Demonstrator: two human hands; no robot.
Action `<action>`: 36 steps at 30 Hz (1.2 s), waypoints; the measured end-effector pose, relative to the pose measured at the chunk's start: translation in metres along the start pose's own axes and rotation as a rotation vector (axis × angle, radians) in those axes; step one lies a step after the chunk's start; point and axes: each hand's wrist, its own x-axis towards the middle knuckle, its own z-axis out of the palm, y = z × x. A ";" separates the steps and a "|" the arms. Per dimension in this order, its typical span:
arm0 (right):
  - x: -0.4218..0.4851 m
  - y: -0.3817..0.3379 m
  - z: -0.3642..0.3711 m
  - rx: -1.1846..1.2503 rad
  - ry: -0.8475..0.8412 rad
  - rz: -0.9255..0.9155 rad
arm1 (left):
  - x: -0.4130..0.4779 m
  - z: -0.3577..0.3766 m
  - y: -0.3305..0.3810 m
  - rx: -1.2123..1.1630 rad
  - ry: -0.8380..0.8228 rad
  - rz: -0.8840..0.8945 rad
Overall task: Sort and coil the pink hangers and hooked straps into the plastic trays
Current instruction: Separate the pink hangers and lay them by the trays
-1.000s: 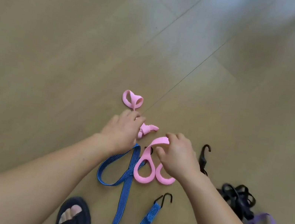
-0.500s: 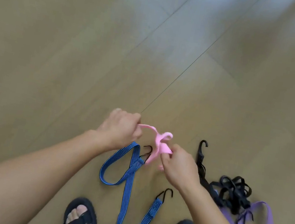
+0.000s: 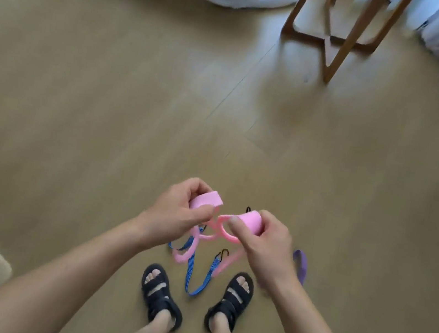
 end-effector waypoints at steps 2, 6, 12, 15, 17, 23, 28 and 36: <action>-0.036 -0.042 -0.030 0.103 -0.015 -0.036 | -0.038 0.002 0.043 0.017 -0.009 0.036; -0.100 -0.096 -0.081 0.259 -0.099 -0.177 | -0.104 0.017 0.111 0.048 -0.054 0.126; -0.169 -0.132 -0.127 0.261 0.018 -0.365 | -0.171 0.037 0.179 -0.031 -0.278 0.297; -0.195 -0.141 -0.133 0.151 0.085 -0.447 | -0.193 0.039 0.204 -0.157 -0.421 0.387; -0.210 -0.146 -0.128 0.129 0.156 -0.420 | -0.203 0.037 0.214 -0.199 -0.508 0.420; -0.269 -0.160 -0.102 0.500 0.394 -0.381 | -0.225 0.024 0.210 -0.090 -0.564 0.520; -0.318 -0.161 -0.075 0.619 0.448 -0.392 | -0.243 0.026 0.190 0.055 -0.536 0.548; -0.380 -0.146 -0.059 0.619 0.725 -0.328 | -0.266 0.047 0.179 0.106 -0.816 0.454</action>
